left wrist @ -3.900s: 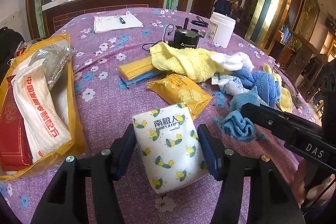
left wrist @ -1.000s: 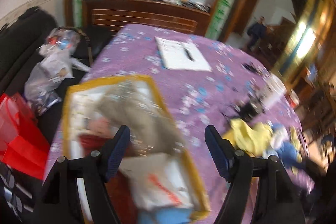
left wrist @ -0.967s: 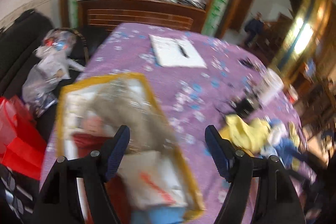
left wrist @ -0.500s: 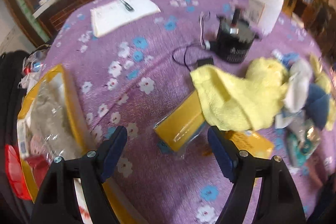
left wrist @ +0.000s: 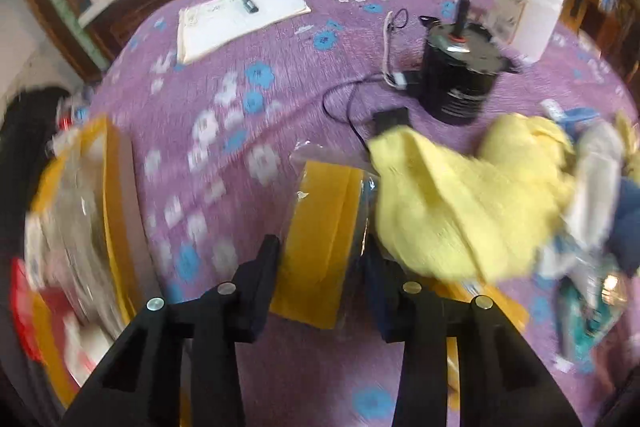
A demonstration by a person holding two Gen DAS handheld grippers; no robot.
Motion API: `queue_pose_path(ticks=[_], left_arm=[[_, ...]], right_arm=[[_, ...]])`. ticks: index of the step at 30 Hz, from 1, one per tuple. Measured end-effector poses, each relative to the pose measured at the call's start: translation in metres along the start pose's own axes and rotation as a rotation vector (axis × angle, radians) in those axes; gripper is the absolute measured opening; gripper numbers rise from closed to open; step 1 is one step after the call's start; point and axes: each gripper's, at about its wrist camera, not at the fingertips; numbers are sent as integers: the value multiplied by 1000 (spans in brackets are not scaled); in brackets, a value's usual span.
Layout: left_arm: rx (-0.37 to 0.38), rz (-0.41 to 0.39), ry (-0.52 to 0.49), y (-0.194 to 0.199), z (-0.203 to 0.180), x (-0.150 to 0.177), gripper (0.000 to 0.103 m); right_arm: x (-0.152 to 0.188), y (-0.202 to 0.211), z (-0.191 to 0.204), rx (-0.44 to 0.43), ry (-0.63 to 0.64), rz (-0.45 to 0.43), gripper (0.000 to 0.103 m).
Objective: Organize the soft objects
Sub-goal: 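Grasp the wrapped yellow sponge with left tool while right tool grasps the white towel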
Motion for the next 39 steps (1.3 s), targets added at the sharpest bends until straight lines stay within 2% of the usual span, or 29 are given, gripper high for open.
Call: queue_pose_path(ticks=[3,5,9,11,16,19,22,23,24,25,26,27,29,32,39], left_arm=[[-27,-81,53,14,0,23,39],[-12,-128,92,22,1,36,39],[-8,-219,126,31,6,37,39],[21,-244,144,33,9,36,39],[62,-259,124,31,7,39,39],[87,-282,122,37,10,41,39],[80,-322,123,46,12,42,39],[85,-323,124,46,13,43,39],[92,-322,126,47,14,43,39],[100,-320,127,47,14,43,39],[102,-320,127,47,14,44,39],[104,-321,128,48,15,44,39],[114,-325,133,49,16,43,39],[128,-324,133,49,16,44,39],[143,-327,135,49,17,44,39]], right_arm=[[4,-16,-12,5,-58,78,61],[7,-26,-22,-8,-113,125,61],[14,-37,-32,-2,-159,169,61],[15,-40,-33,13,-160,167,61],[17,-48,-27,100,-125,161,61],[16,-56,-20,193,-89,168,61],[11,-64,-18,288,-61,184,59],[10,-67,-18,320,-48,178,56],[11,-69,-18,352,-28,182,42],[12,-73,-19,368,-9,195,19],[13,-76,-21,372,-5,207,12],[14,-76,-24,368,-8,207,11],[14,-72,-21,356,19,181,9],[10,-55,-5,339,90,84,9],[9,-4,38,117,218,-141,10]])
Point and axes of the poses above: each gripper's, at about its wrist camera, not at the fingertips, and y roughly against the way its jaws point, z to its left, x to its underside, and after that the axes turned 5 degrees about y, right-handed
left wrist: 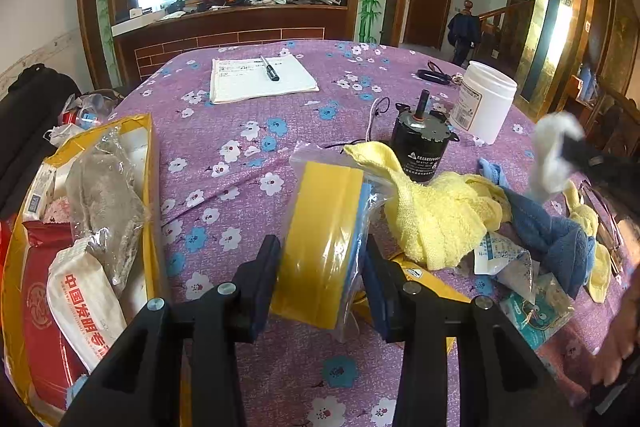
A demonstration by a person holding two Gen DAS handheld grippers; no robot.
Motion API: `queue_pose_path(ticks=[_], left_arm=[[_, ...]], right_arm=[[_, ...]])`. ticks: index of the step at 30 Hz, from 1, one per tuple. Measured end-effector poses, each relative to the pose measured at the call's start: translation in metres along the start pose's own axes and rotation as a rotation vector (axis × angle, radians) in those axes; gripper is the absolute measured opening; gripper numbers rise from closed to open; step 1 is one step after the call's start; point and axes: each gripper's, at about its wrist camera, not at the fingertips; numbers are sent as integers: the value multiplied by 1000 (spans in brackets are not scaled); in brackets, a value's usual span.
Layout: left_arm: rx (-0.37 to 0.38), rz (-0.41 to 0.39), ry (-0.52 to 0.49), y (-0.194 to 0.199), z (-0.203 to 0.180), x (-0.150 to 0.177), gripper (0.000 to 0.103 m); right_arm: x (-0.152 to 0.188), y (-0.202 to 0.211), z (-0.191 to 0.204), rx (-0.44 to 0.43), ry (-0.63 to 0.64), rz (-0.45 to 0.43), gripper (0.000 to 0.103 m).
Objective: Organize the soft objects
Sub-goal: 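Grasp the wrapped yellow sponge with left tool while right tool grasps the white towel, then carry the yellow sponge and white towel toward the foam box with both tools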
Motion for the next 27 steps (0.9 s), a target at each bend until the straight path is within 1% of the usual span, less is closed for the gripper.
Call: queue_pose_path(ticks=[3,6,7,10,11,12,14,15,16,17,19,20,21,22,24,27], left_arm=[[6,9,14,-1,3,-1,39],[1,2,16,0,5,-2,39],[0,3,16,0,5,-2,39],[1,5,21,0,6,-2,39],[2,6,21,1,7,-2,39],[4,5,23,1,7,-2,39],[9,4,24,1,7,-2,39],[12,5,24,1,7,-2,39],[15,8,23,1,7,-2,39],[18,8,24,1,6,-2,39],[17,7,23,2,6,-1,39],[18,6,27,2,7,-2,39],[20,5,31,3,8,-2,39],[22,4,37,3,9,-2,39],[25,1,41,4,10,-2,39],[33,-9,36,7,9,-2,39]], right_arm=[[5,20,16,-62,37,-26,10],[18,35,27,-135,83,26,10],[26,37,31,-161,104,61,10],[55,40,39,-185,175,195,10],[63,41,40,-177,190,227,10],[71,41,40,-165,202,272,13],[81,38,37,-127,211,361,13],[83,39,34,-112,207,376,17],[83,39,31,-97,205,382,25],[80,41,28,-69,202,392,29],[71,45,23,-36,186,374,49],[67,48,22,-24,176,362,53],[64,50,20,-8,158,352,66],[62,52,16,1,143,345,76],[59,50,12,10,111,344,79],[60,43,7,21,56,383,79]])
Point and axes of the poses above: each gripper's, at about its wrist camera, not at the fingertips, and y roughly against the way its jaws point, z to its left, x to its underside, and after that the axes turned 5 degrees about y, right-handed
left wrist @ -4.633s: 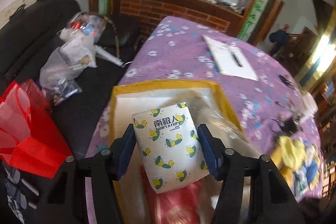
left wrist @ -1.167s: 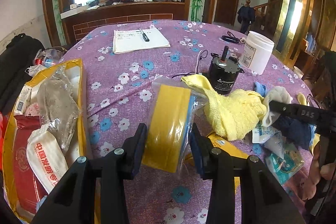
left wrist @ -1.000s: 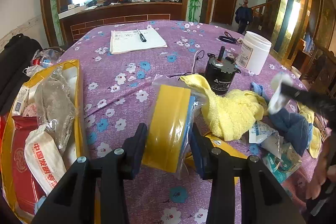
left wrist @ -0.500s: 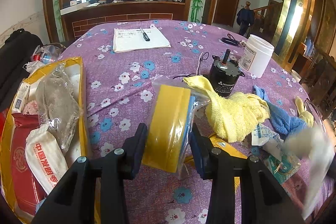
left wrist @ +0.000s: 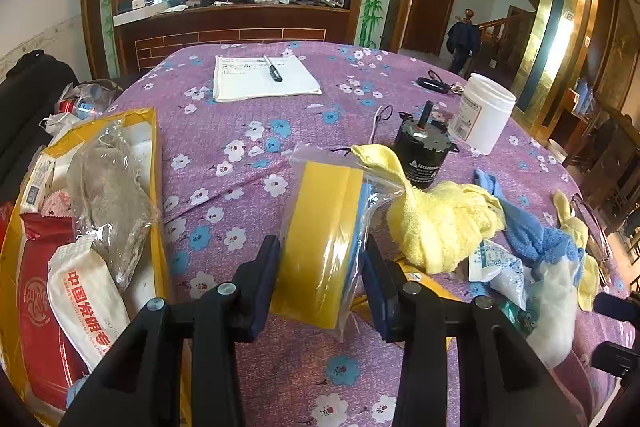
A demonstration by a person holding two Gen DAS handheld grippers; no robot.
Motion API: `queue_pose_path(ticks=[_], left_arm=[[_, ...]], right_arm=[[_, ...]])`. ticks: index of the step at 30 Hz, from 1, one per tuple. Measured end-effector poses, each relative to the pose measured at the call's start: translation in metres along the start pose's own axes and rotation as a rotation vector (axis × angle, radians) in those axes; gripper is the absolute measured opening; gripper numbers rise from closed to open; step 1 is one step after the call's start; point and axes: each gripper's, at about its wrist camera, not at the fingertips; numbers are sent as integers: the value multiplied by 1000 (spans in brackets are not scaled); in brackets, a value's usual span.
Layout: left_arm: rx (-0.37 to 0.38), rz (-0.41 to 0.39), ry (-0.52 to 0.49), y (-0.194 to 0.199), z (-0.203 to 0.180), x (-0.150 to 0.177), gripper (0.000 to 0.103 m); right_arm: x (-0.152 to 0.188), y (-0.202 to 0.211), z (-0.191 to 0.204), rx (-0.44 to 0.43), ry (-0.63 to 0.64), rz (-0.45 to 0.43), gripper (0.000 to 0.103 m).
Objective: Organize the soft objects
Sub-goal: 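Carry the yellow sponge and white towel toward the foam box with both tools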
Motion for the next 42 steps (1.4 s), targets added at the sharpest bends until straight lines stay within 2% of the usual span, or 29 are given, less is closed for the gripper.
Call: queue_pose_path(ticks=[4,6,8,9,11,13,17,19,23,34,38,42], left_arm=[[2,-18,4,4,1,-1,39],[-19,-45,0,8,0,-1,39],[-24,-72,-6,13,-1,-2,39],[-14,-81,-4,15,-1,-2,39],[-7,-89,-2,17,-1,-3,39],[-1,-90,2,18,0,-4,39],[9,-100,-2,19,-2,-4,39],[17,-102,-9,20,-4,-3,39],[23,-98,-12,20,-5,-3,39],[94,-108,29,40,4,-3,39],[120,-127,64,60,20,-3,40],[95,-153,105,79,51,-5,40]], right_arm=[[-1,-17,-4,19,-70,44,79],[-1,-26,-1,25,-89,59,79],[0,-33,7,87,-54,49,78],[1,-35,12,134,-16,36,66],[3,-37,19,154,29,14,60],[3,-34,22,146,40,-14,55],[-3,-16,30,84,52,-124,55],[-6,-14,38,82,79,-150,55],[-7,-22,50,44,93,-136,55],[-18,-13,83,82,163,-150,55],[-26,-11,101,81,207,-152,55],[-37,-17,126,42,265,-142,55]])
Point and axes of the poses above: each gripper's, at about its wrist camera, not at the fingertips, and y roughly against the way its jaws point, z to its left, x to its underside, and after that the axes turned 5 degrees about y, right-handed
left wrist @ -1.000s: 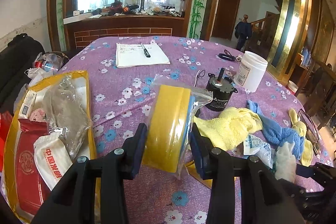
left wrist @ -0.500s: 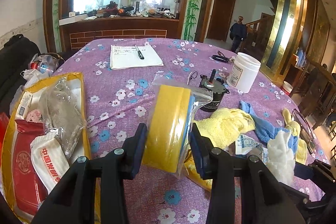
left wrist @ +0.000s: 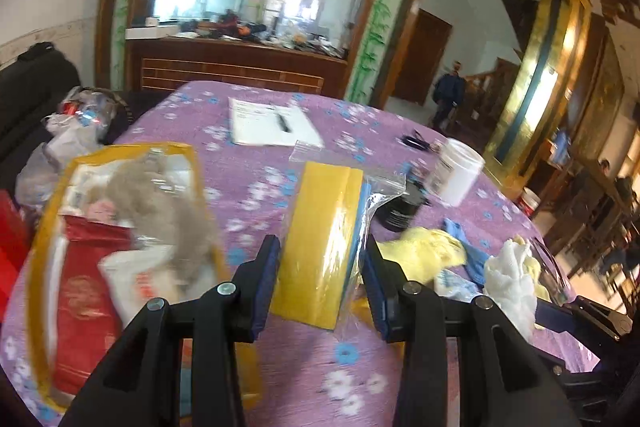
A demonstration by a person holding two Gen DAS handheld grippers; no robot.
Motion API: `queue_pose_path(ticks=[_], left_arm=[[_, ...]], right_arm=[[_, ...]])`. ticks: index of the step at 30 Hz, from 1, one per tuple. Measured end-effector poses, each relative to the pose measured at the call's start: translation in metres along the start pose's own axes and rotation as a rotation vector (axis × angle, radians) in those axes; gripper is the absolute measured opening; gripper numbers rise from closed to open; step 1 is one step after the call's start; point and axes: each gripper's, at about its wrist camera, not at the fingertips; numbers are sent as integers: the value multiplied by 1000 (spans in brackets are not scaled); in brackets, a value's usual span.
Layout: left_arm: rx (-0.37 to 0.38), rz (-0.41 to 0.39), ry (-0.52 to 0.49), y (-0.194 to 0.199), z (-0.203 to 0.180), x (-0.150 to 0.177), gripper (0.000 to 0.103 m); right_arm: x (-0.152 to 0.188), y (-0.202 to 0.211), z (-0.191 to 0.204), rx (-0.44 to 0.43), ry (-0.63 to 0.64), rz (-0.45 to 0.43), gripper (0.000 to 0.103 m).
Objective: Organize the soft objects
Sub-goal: 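Carry the yellow sponge and white towel toward the foam box with both tools, then lower the sponge and towel into the box and open both tools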
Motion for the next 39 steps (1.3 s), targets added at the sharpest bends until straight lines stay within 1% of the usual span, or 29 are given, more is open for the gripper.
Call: queue_pose_path(ticks=[3,6,8,10,12,15,18,23,25,28,30,35,39], left_arm=[[-51,-16,72,13,40,-8,40],[-135,-38,133,22,77,-13,40],[-186,-39,180,26,100,-13,40],[-210,-26,220,28,120,-8,40],[-224,-13,242,30,133,-1,40],[-233,6,240,32,139,11,40],[-223,26,232,31,138,22,40],[-225,33,230,21,138,30,40],[-243,25,226,19,138,33,40],[-262,13,226,17,138,36,40],[-259,-6,231,19,137,36,40],[-250,-8,250,19,141,35,40],[-243,-19,255,20,142,35,40]], right_arm=[[-17,-8,20,-49,42,-4,55],[-35,-20,39,-78,86,-12,55],[-48,-32,55,-90,120,-15,55],[-60,-45,70,-102,150,-13,55],[-70,-56,79,-100,174,-10,56],[-85,-79,92,-102,213,2,56],[-103,-104,104,-92,248,20,56],[-125,-146,122,-112,273,51,56],[-128,-158,132,-99,302,55,56],[-133,-179,141,-110,315,75,56],[-137,-192,146,-112,320,80,56],[-140,-224,158,-136,324,102,56],[-136,-245,166,-154,319,131,56]])
Point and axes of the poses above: each gripper's, at about its wrist camera, not at the fingertips, and y roughly against the way its jaws point, z to its left, x to its underside, and after that the axes turned 5 degrees about y, right-handed
